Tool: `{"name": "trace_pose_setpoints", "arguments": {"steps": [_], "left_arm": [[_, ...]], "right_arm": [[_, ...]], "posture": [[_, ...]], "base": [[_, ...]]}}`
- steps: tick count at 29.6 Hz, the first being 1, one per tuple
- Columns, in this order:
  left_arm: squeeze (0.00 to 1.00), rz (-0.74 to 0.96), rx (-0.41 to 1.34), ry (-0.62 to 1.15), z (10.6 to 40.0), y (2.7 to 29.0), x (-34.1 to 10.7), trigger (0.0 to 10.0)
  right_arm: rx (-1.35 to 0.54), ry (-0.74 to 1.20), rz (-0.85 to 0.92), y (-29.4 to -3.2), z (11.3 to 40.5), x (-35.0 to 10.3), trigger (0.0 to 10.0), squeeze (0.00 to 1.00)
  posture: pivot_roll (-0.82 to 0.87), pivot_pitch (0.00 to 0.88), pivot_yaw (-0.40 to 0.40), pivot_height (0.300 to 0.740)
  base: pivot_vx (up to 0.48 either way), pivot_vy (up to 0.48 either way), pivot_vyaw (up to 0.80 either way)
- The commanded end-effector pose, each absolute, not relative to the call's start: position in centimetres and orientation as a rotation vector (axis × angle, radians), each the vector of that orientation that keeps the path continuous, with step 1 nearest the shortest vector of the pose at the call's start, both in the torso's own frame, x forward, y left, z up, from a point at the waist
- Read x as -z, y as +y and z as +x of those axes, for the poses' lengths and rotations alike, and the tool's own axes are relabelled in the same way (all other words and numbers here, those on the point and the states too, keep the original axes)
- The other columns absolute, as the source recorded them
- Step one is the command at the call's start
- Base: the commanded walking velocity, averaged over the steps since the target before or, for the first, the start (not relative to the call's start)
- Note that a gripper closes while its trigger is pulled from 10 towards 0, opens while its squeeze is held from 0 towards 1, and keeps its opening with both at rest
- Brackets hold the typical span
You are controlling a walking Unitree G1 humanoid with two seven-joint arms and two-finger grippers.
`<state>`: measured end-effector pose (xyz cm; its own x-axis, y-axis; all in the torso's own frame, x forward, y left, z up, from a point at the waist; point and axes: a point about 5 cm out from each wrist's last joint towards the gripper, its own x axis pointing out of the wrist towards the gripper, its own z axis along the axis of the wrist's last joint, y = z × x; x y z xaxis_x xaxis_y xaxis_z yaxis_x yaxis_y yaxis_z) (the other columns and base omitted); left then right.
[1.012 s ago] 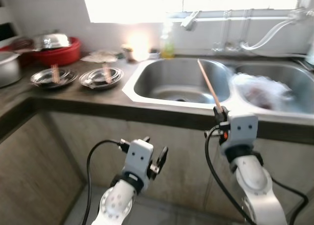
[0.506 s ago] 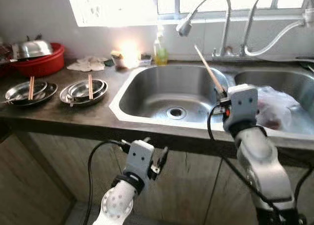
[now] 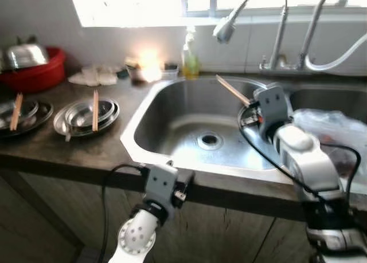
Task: Kitchen organization
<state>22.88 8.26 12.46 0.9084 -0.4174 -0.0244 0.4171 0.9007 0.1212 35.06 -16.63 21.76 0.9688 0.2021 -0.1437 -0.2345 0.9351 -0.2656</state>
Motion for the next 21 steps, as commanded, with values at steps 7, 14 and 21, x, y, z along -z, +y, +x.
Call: {"name": "trace_pose_setpoints", "arguments": {"steps": [7, 14, 21], "left_arm": [[0.0, 0.118, 0.417, 0.016, 22.6, 8.5, -12.3, 10.0], [0.0, 0.106, 0.413, 0.019, 22.0, 8.1, -12.3, 10.0], [0.0, 0.098, 0.409, 0.024, 21.6, 8.0, -12.4, 10.0]], "right_arm": [[-0.265, 0.22, -0.379, -16.3, 37.9, -21.6, 10.0, 0.0], [-0.245, 0.296, -0.392, -16.8, 39.5, -20.8, 10.0, 0.0], [-0.281, 0.357, -0.392, -16.2, 39.8, -18.9, 10.0, 0.0]], "posture": [[0.02, 0.044, -0.022, 0.74], [0.03, 0.064, -0.05, 0.74], [0.03, 0.076, -0.053, 0.74]], "base": [[0.0, 0.0, 0.0], [0.0, 0.0, 0.0], [0.0, 0.0, 0.0]]}}
